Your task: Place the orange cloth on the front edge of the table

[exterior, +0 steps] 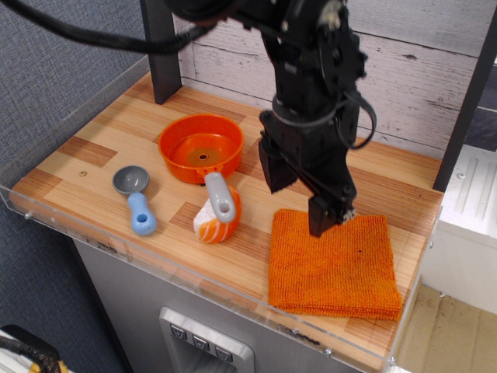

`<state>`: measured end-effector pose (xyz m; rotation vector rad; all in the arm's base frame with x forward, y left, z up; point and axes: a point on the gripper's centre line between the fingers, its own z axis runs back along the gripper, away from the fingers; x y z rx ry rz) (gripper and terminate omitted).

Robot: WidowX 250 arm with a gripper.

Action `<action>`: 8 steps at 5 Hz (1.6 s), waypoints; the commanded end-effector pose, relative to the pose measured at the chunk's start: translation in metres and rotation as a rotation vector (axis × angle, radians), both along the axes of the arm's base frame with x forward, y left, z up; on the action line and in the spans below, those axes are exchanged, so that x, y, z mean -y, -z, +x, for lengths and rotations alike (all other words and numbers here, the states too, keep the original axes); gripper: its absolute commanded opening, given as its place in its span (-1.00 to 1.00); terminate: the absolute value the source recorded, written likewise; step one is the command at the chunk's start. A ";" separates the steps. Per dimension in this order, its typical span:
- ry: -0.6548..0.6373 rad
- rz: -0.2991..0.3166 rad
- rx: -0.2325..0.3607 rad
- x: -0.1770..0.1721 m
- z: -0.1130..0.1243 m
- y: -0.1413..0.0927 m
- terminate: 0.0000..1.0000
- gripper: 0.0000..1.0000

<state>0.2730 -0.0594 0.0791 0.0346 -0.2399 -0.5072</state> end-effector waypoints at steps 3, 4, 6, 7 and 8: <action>-0.146 -0.037 0.245 -0.038 0.011 -0.121 -1.00 1.00; -0.146 -0.037 0.245 -0.038 0.011 -0.121 -1.00 1.00; -0.146 -0.037 0.245 -0.038 0.011 -0.121 -1.00 1.00; -0.146 -0.037 0.245 -0.038 0.011 -0.121 -1.00 1.00; -0.146 -0.037 0.245 -0.038 0.011 -0.121 -1.00 1.00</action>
